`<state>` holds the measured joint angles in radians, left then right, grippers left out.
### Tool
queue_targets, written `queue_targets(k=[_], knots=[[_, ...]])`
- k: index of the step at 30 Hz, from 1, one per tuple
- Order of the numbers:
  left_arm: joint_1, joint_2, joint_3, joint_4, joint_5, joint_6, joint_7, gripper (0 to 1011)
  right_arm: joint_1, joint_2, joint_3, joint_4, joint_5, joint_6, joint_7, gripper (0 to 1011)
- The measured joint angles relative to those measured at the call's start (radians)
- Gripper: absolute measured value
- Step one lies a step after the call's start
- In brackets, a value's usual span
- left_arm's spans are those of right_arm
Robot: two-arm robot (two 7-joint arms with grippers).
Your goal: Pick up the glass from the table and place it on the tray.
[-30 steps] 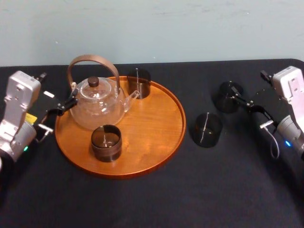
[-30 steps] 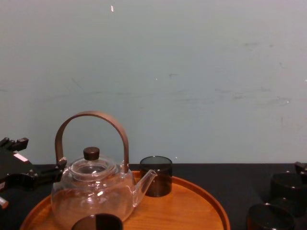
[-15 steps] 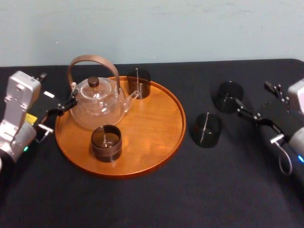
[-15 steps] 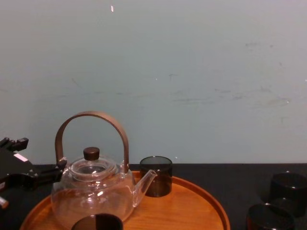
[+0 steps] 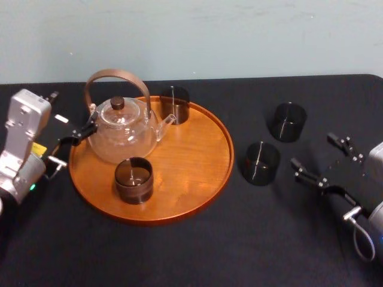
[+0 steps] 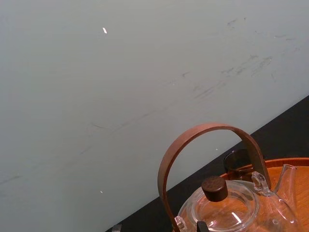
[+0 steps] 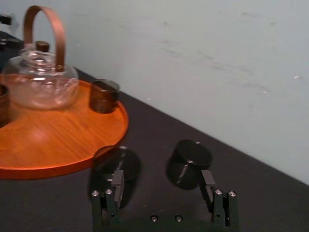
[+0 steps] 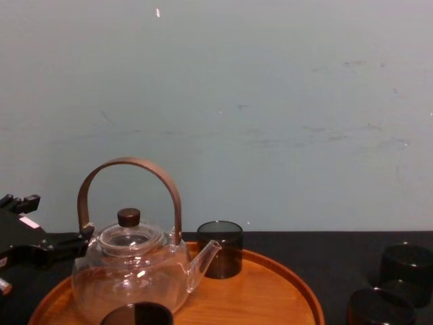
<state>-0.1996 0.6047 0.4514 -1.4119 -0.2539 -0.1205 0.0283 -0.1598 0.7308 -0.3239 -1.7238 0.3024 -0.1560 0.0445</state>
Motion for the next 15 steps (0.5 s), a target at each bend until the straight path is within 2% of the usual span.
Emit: queue_targets(k=[5, 15], knots=[[0.000, 0.000, 0.000, 0.000, 0.000, 0.000, 0.000, 1009, -0.004, -0.018, -0.011, 0.011, 0.007, 0.005, 0.036, 1002], [0.000, 0.000, 0.000, 0.000, 0.000, 0.000, 0.000, 1009, 0.038, -0.072, -0.035, 0.082, 0.032, 0.019, 0.127, 1003]])
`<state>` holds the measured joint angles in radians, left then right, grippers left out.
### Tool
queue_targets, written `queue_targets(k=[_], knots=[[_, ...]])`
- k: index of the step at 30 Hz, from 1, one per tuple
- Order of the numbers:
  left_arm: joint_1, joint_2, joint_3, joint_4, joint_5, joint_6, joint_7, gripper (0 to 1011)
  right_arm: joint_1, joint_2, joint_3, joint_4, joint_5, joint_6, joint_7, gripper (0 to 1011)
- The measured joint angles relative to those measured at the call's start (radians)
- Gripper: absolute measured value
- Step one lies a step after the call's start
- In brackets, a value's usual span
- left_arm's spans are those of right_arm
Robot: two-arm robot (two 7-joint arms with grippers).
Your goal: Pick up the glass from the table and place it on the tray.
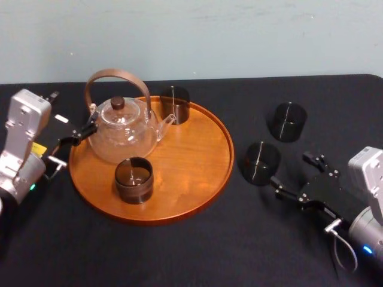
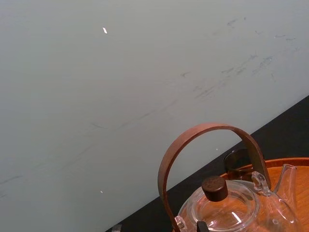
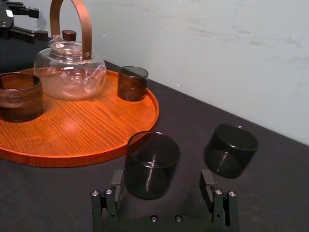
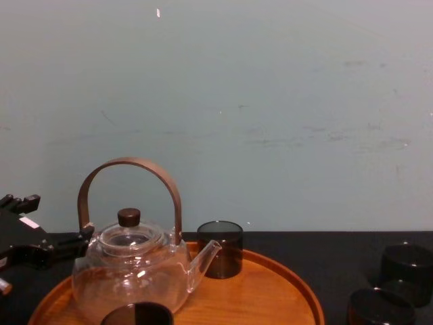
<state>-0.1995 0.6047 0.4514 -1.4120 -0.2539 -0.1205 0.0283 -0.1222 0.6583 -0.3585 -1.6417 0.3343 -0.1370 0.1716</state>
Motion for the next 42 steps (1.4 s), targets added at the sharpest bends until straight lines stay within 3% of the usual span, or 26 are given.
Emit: queue_targets(k=[29, 42], knots=[[0.000, 0.000, 0.000, 0.000, 0.000, 0.000, 0.000, 1010, 0.115, -0.112, 0.002, 0.132, -0.027, 0.031, 0.122, 1003], [0.000, 0.000, 0.000, 0.000, 0.000, 0.000, 0.000, 1009, 0.187, -0.178, -0.008, 0.227, -0.058, 0.035, 0.171, 1003]])
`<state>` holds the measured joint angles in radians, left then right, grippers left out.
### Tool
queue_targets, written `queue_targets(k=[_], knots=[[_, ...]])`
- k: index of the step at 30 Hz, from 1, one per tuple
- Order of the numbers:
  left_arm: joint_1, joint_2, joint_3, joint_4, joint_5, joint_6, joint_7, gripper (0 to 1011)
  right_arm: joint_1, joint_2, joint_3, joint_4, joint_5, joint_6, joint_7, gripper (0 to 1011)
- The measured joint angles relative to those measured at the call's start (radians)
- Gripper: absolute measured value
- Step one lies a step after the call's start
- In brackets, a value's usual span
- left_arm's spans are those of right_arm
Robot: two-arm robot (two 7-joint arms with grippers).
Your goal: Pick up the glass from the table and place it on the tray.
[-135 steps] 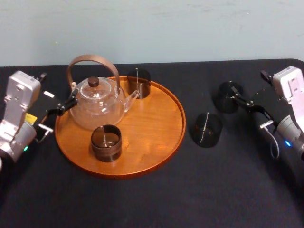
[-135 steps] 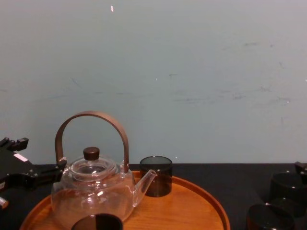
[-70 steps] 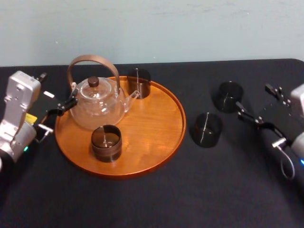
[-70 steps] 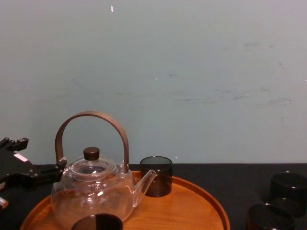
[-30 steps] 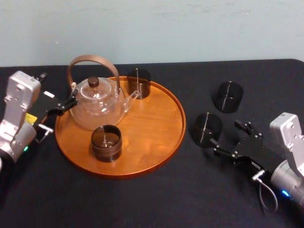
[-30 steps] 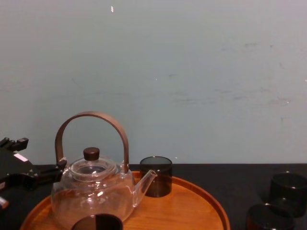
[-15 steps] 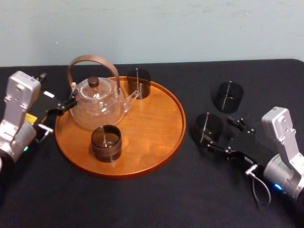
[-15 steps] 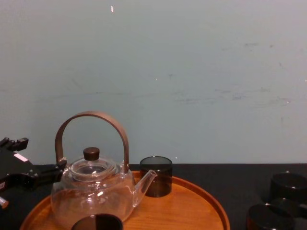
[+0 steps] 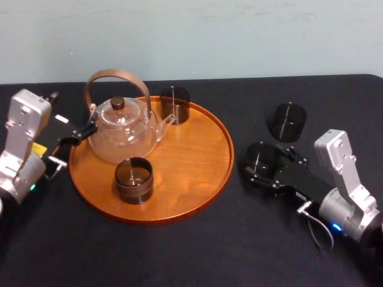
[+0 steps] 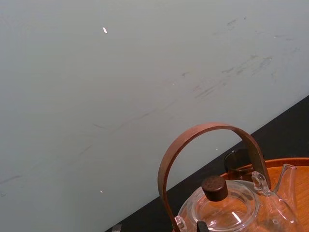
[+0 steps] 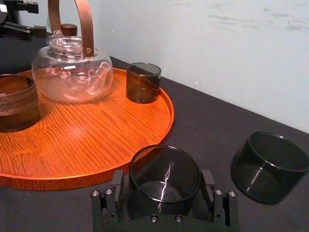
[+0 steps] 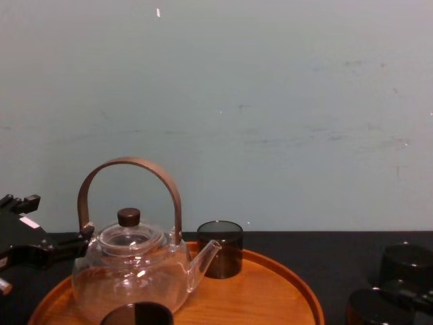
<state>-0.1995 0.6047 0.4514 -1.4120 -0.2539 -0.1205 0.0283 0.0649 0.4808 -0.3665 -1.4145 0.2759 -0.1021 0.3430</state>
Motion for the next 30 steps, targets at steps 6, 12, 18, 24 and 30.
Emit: queue_targets(k=[6, 12, 18, 24, 30], knots=[[0.000, 0.000, 0.000, 0.000, 0.000, 0.000, 0.000, 1010, 0.037, -0.029, -0.007, 0.057, -0.009, -0.006, 0.032, 1002], [0.000, 0.000, 0.000, 0.000, 0.000, 0.000, 0.000, 1010, 0.059, -0.045, -0.011, 0.092, -0.020, -0.028, 0.057, 1002], [0.000, 0.000, 0.000, 0.000, 0.000, 0.000, 0.000, 1010, 0.056, -0.043, -0.010, 0.088, -0.019, -0.027, 0.055, 1002], [0.000, 0.000, 0.000, 0.000, 0.000, 0.000, 0.000, 1009, 0.054, -0.042, -0.010, 0.084, -0.017, -0.025, 0.053, 921], [0.000, 0.000, 0.000, 0.000, 0.000, 0.000, 0.000, 1010, 0.053, -0.041, -0.009, 0.082, -0.016, -0.023, 0.051, 917]])
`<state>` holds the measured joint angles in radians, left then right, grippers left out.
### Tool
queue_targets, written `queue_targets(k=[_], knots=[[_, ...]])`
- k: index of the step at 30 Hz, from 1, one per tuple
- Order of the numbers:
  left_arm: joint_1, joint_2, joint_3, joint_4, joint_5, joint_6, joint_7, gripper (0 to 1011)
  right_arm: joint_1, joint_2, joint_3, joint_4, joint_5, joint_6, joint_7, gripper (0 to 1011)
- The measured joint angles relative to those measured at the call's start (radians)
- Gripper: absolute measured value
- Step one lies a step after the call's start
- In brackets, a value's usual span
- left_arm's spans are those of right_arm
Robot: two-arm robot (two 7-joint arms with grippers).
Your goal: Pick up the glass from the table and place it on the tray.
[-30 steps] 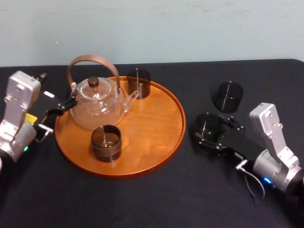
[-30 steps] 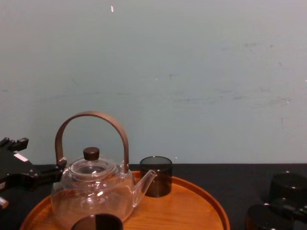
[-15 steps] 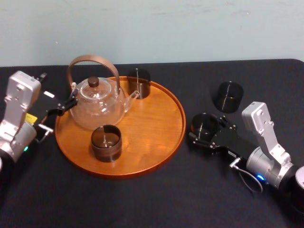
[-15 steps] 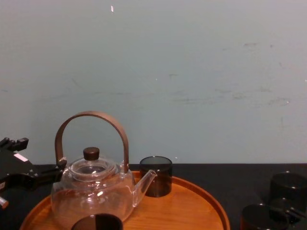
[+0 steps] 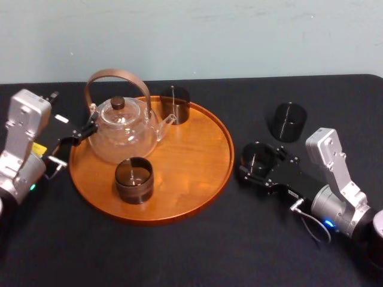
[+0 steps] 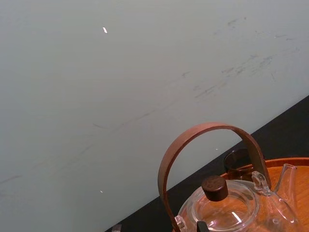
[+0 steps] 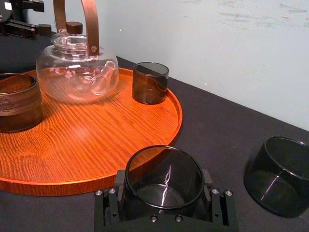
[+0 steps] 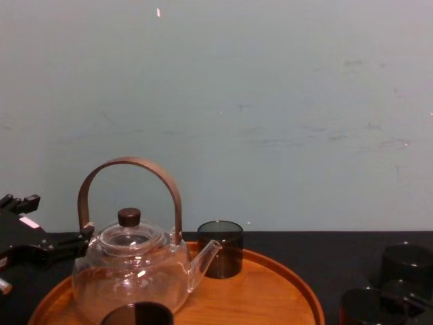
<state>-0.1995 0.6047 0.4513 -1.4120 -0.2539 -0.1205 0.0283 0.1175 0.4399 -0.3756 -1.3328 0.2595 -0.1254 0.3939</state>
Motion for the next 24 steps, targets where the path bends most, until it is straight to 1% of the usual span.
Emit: queue_targets(k=[7, 11, 24], knots=[[0.000, 0.000, 0.000, 0.000, 0.000, 0.000, 0.000, 1010, -0.001, 0.001, 0.000, -0.001, 0.001, 0.001, -0.002, 917], [0.000, 0.000, 0.000, 0.000, 0.000, 0.000, 0.000, 1010, 0.003, -0.007, 0.004, -0.009, -0.002, 0.016, 0.014, 917], [0.000, 0.000, 0.000, 0.000, 0.000, 0.000, 0.000, 1009, 0.015, -0.030, -0.006, -0.114, -0.042, 0.062, 0.033, 916]])
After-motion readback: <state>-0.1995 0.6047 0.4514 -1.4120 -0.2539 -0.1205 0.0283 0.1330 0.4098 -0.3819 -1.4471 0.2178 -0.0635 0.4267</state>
